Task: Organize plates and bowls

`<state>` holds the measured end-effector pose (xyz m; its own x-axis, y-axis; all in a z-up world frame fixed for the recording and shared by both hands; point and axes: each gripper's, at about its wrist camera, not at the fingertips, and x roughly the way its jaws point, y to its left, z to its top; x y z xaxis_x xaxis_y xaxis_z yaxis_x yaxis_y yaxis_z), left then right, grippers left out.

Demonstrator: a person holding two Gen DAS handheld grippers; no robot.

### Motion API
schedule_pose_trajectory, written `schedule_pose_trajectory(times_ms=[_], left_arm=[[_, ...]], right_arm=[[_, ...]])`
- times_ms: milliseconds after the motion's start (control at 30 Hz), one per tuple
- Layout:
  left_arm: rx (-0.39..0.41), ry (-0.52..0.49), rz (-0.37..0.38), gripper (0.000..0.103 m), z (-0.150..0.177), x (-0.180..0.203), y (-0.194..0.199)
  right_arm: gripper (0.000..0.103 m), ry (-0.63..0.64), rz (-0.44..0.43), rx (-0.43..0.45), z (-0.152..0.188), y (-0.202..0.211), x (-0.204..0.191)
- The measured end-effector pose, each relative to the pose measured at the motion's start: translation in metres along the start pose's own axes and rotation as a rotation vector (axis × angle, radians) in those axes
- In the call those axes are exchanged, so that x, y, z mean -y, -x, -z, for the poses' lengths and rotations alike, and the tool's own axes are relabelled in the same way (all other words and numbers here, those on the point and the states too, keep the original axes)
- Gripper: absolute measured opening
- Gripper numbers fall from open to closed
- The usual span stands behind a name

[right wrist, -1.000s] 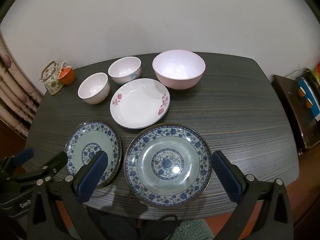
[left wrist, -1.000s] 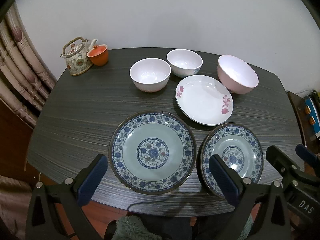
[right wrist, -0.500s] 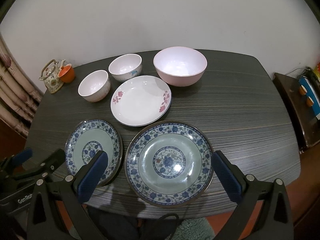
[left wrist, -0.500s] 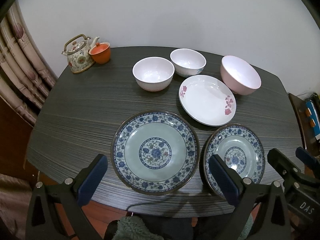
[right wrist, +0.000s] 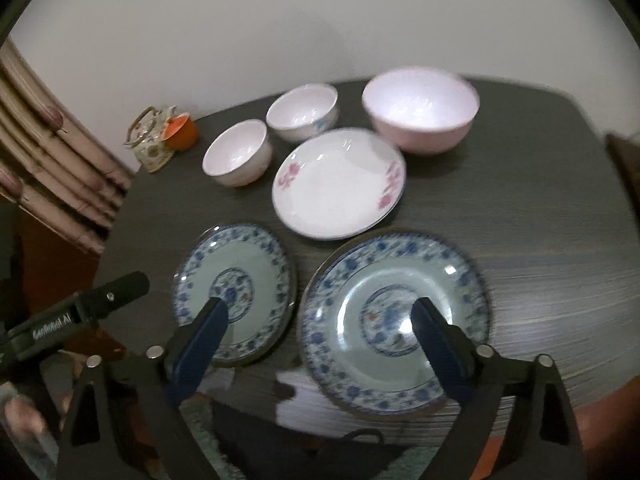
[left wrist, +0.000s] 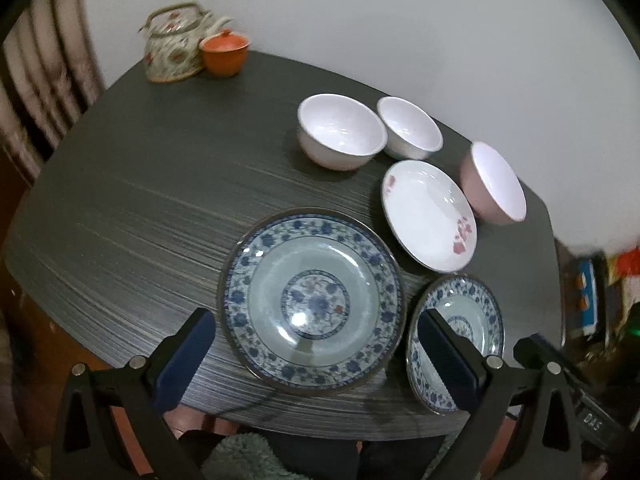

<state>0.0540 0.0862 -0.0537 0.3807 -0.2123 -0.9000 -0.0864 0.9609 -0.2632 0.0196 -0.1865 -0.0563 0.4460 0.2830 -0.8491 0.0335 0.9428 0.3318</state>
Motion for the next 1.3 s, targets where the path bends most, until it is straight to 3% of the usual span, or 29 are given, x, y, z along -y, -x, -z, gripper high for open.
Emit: schedule_pose_trajectory(times_ms=[167,400,533,700,800,1300], left_arm=[[-0.047,0.105,0.068,0.093,-0.008,-0.033,-0.011],[-0.102,0.187,0.118,0.075,-0.011,-0.064,-0.034],[-0.137,0.234,0.144,0.069,-0.012,-0.079,-0.050],[-0.151,0.251,0.163,0.067,-0.012,-0.089,-0.061],[-0.167,0.271,0.178,0.048,-0.013,-0.096,-0.070],[-0.211,0.261,0.190,0.044,-0.013,-0.106,-0.095]], right_arm=[[0.081,-0.041,-0.135,-0.055,-0.005,-0.023,0.006],[0.073,-0.031,-0.202,-0.121,-0.010,-0.055,0.004],[0.059,-0.049,-0.252,-0.176,-0.014,-0.074,0.002],[0.051,-0.030,-0.251,-0.213,-0.022,-0.095,-0.002],[0.046,-0.031,-0.253,-0.237,-0.028,-0.108,-0.005],[0.026,-0.003,-0.231,-0.335,-0.040,-0.163,-0.010]])
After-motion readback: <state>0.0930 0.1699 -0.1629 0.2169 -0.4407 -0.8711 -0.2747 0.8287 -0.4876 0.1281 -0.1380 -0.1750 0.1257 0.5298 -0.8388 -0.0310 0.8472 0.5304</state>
